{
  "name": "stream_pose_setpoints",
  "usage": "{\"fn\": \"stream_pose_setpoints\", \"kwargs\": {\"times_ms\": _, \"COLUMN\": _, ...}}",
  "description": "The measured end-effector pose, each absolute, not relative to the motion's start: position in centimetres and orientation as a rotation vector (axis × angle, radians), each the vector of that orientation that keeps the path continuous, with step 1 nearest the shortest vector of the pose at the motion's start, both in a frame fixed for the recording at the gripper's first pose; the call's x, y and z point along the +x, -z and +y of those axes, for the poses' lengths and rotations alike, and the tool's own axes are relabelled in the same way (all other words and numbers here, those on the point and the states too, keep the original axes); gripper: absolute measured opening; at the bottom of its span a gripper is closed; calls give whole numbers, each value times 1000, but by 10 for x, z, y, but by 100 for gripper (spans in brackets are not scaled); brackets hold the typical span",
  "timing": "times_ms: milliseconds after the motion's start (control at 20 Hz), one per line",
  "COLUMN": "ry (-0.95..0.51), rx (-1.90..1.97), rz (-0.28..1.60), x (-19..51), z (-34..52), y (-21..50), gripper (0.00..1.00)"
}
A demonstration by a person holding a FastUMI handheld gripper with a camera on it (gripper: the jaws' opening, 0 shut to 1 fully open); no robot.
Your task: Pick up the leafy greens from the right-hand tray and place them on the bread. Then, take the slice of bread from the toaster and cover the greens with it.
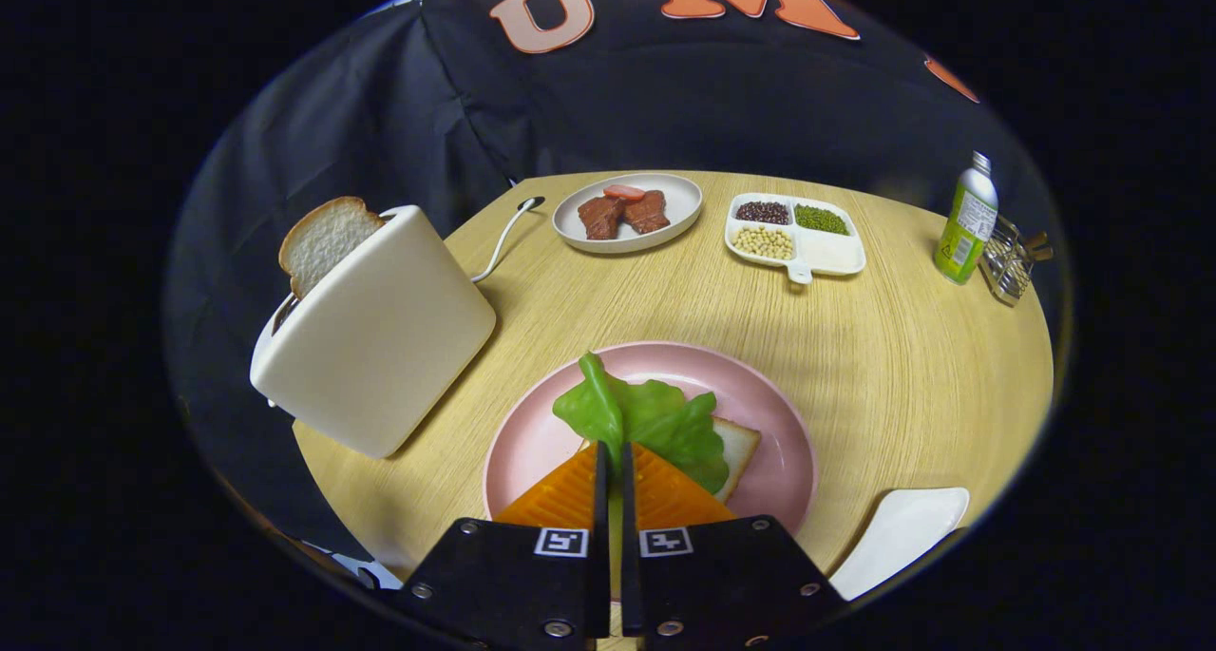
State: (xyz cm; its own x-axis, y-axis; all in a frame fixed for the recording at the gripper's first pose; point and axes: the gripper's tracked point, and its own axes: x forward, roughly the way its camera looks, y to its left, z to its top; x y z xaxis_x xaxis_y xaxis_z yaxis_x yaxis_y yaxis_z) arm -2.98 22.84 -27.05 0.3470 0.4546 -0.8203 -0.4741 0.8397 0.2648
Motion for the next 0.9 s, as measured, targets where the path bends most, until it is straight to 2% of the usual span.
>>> {"fn": "stream_pose_setpoints", "kwargs": {"times_ms": 100, "ry": -603, "rx": -21, "rz": 1072, "x": -32, "z": 229, "y": 274, "gripper": 6}}
{"fn": "stream_pose_setpoints", "kwargs": {"times_ms": 300, "ry": -578, "rx": -37, "rz": 1049, "x": -23, "z": 226, "y": 266, "gripper": 15}}
{"fn": "stream_pose_setpoints", "kwargs": {"times_ms": 400, "ry": -566, "rx": -21, "rz": 1035, "x": -19, "z": 227, "y": 255, "gripper": 25}}
{"fn": "stream_pose_setpoints", "kwargs": {"times_ms": 650, "ry": -563, "rx": -52, "rz": 972, "x": -7, "z": 232, "y": 219, "gripper": 61}}
{"fn": "stream_pose_setpoints", "kwargs": {"times_ms": 850, "ry": -606, "rx": -39, "rz": 957, "x": -9, "z": 258, "y": 190, "gripper": 83}}
{"fn": "stream_pose_setpoints", "kwargs": {"times_ms": 900, "ry": -623, "rx": -22, "rz": 959, "x": -9, "z": 268, "y": 182, "gripper": 85}}
